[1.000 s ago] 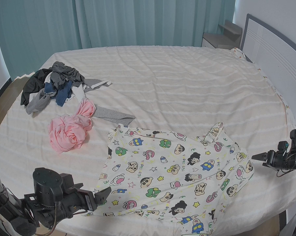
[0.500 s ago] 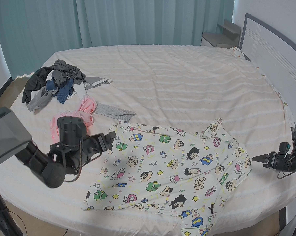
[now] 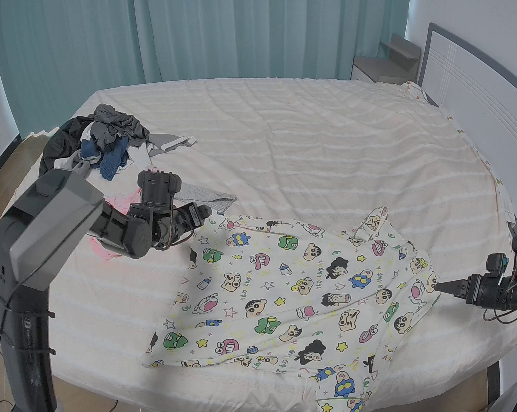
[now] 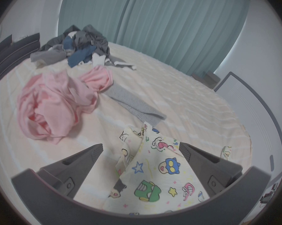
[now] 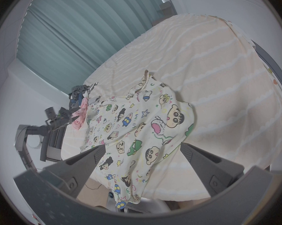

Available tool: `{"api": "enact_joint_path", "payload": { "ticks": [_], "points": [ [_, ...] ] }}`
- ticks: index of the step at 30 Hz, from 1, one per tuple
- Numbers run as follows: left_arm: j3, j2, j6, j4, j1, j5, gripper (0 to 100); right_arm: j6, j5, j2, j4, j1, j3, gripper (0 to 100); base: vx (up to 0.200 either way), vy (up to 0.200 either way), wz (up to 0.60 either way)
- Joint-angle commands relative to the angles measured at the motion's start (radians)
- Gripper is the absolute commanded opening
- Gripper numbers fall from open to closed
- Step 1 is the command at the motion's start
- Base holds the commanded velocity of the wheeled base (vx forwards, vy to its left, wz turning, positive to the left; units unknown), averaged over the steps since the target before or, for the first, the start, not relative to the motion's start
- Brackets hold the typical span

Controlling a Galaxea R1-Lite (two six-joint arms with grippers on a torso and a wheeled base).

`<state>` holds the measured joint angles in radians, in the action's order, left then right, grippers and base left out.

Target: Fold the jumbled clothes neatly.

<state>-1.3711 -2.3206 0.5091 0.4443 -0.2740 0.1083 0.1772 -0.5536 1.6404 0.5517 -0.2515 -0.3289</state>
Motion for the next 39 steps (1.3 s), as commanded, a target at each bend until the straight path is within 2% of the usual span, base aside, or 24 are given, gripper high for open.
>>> {"api": "enact_joint_path", "payload": {
  "ticks": [1,8,18,20,24,25,30,39],
  "points": [
    [-0.175,-0.206,0.043,-0.064,0.009,-0.021,100,0.002,0.000,-0.094,0.001,0.047,0.039,100,0.000,0.000,0.00],
    [-0.227,-0.227,0.083,-0.058,0.006,-0.024,100,0.008,0.000,-0.088,0.001,0.047,0.042,100,0.000,0.000,0.00],
    [-0.249,-0.227,0.085,-0.056,0.006,-0.029,100,0.008,0.000,-0.096,0.001,0.052,0.042,100,0.000,0.000,0.00],
    [-0.270,-0.229,0.086,-0.061,0.003,-0.055,100,0.008,0.001,-0.100,0.001,0.055,0.044,100,0.000,0.000,0.00],
    [-0.310,-0.240,0.085,-0.065,-0.008,-0.058,100,0.010,0.001,-0.113,-0.001,0.055,0.047,100,0.000,0.000,0.00],
    [-0.310,-0.240,0.085,-0.065,-0.008,-0.058,0,0.010,0.001,-0.113,-0.001,0.055,0.047,100,0.000,0.000,0.00],
    [-0.356,-0.296,0.078,-0.124,-0.019,-0.056,0,0.008,0.001,-0.122,0.001,0.055,0.059,100,0.000,0.000,0.00],
    [-0.414,-0.306,0.077,-0.119,0.006,-0.022,0,0.010,0.001,-0.126,0.001,0.055,0.065,100,0.000,0.000,0.00]
  ]
}}
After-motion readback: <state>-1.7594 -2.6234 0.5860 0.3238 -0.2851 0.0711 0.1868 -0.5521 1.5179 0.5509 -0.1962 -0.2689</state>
